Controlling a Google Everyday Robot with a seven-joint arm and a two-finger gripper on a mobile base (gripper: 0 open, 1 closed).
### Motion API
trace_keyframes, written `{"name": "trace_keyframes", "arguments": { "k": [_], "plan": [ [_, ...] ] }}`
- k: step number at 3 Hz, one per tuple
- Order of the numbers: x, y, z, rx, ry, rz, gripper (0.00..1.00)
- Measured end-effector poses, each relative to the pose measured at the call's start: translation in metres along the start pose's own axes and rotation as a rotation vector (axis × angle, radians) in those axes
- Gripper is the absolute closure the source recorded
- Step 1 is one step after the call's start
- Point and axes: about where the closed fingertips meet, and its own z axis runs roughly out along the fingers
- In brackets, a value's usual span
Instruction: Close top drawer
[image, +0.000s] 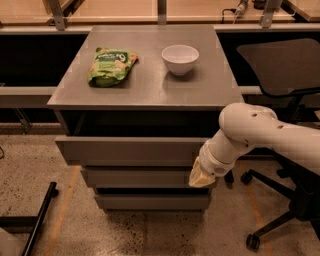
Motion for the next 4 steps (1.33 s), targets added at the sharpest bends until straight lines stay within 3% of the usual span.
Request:
{"name": "trace_keyframes", "arguments": {
  "k": [1,2,3,4],
  "plan": [
    [0.000,0.000,0.000,0.000,0.000,0.000,1.00],
    [0.003,-0.011,0.004,0.038,0.020,-0.002,1.00],
    [0.012,-0.049,-0.002,0.136,0.043,-0.041,1.00],
    [0.023,-0.112,-0.023,0.273,0.034,-0.114,1.00]
  ]
}}
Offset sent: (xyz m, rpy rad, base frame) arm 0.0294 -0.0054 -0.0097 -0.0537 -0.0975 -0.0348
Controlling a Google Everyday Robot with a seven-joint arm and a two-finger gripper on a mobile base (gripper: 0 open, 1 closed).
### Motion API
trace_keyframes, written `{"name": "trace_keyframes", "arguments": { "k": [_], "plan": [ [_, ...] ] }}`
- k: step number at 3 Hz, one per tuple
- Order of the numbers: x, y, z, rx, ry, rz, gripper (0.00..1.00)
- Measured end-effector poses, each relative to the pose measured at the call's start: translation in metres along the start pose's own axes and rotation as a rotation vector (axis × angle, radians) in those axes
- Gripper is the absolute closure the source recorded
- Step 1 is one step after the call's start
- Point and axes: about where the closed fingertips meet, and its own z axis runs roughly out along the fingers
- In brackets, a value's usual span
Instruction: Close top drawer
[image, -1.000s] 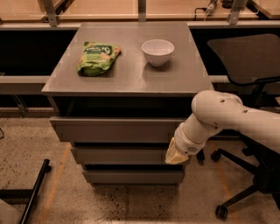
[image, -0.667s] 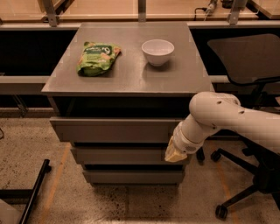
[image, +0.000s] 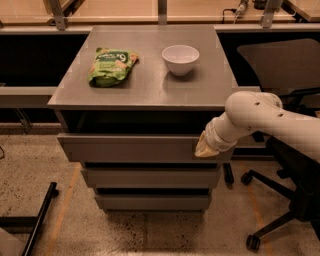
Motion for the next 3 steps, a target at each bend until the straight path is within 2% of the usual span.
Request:
{"name": "trace_keyframes", "arguments": {
  "k": [2,3],
  "plan": [
    [0.009,-0.037,-0.004,0.070,-0.023,-0.054,1.00],
    [0.009,-0.036,-0.004,0.069,-0.023,-0.054,0.82]
  ]
}}
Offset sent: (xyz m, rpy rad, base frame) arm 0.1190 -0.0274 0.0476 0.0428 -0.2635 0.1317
